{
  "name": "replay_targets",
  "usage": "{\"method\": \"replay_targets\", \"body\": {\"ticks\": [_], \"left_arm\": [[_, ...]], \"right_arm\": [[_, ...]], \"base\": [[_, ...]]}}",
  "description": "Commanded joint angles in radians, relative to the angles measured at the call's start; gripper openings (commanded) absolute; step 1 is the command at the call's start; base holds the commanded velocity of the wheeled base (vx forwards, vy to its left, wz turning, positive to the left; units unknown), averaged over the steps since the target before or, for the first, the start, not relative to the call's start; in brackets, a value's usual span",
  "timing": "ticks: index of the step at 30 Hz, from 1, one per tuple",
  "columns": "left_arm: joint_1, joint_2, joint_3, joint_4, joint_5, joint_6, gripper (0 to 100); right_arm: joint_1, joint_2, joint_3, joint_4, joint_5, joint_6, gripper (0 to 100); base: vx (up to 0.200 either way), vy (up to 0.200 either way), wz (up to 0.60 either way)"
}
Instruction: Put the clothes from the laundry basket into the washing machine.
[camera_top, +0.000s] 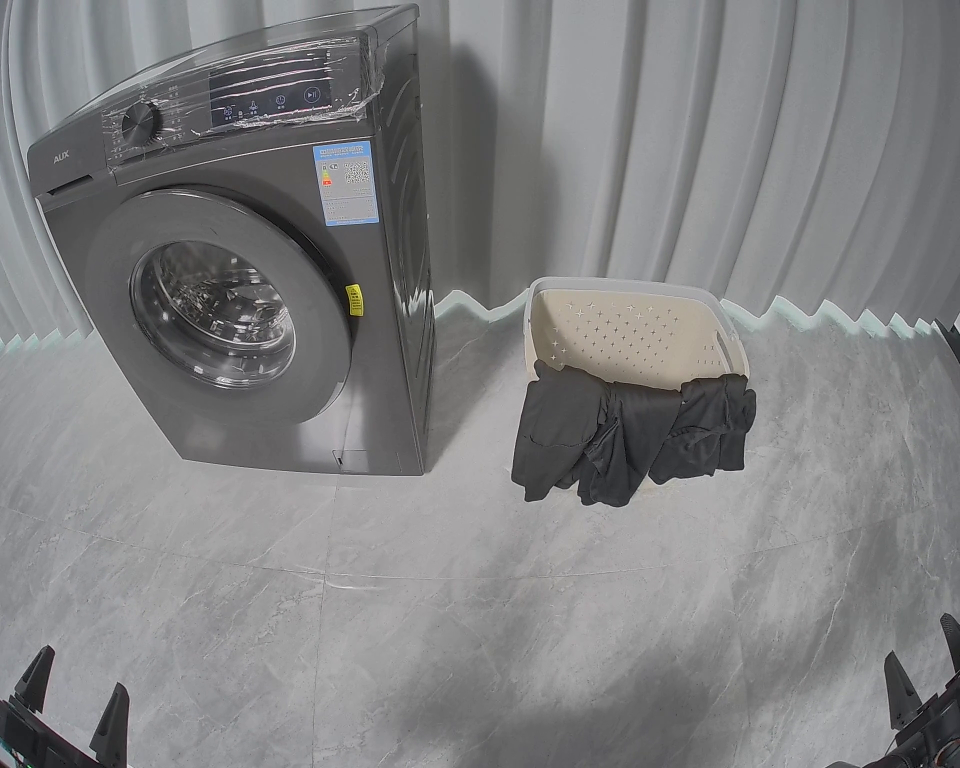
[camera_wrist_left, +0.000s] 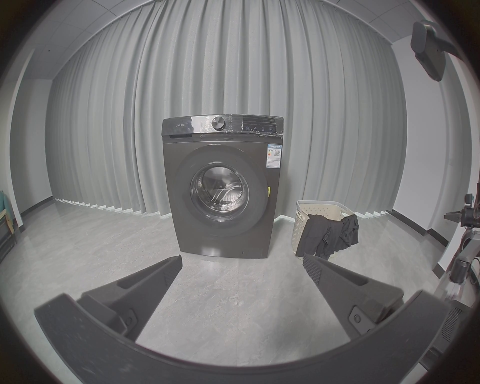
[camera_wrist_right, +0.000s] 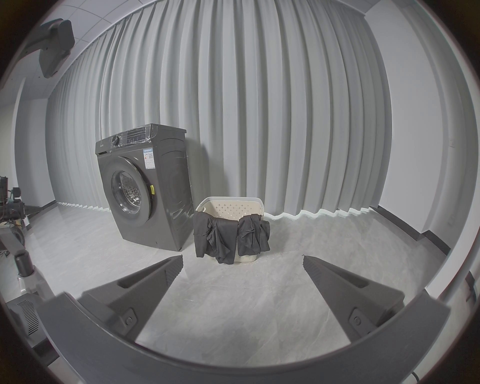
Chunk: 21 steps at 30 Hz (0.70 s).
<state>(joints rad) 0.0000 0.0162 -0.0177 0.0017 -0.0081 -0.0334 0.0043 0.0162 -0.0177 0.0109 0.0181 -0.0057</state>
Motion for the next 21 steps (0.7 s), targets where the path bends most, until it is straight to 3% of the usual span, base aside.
{"method": "replay_targets", "body": {"ticks": [1,10,16,21], "left_arm": [[0.000,-0.015,0.016,0.000,-0.001,0.000,100],[0.000,-0.015,0.016,0.000,0.000,0.000,100],[0.000,-0.015,0.016,0.000,-0.001,-0.002,100],[0.000,-0.015,0.016,0.000,0.000,-0.002,100]], "right_arm": [[0.000,-0.016,0.015,0.000,0.000,0.001,100],[0.000,-0.016,0.015,0.001,0.000,0.000,100],[0.000,-0.016,0.015,0.001,0.002,0.001,100],[0.000,-0.016,0.015,0.001,0.000,0.000,100]], "base": [[0.000,0.000,0.00],[0.000,0.000,0.00],[0.000,0.000,-0.60],[0.000,0.000,0.00]]}}
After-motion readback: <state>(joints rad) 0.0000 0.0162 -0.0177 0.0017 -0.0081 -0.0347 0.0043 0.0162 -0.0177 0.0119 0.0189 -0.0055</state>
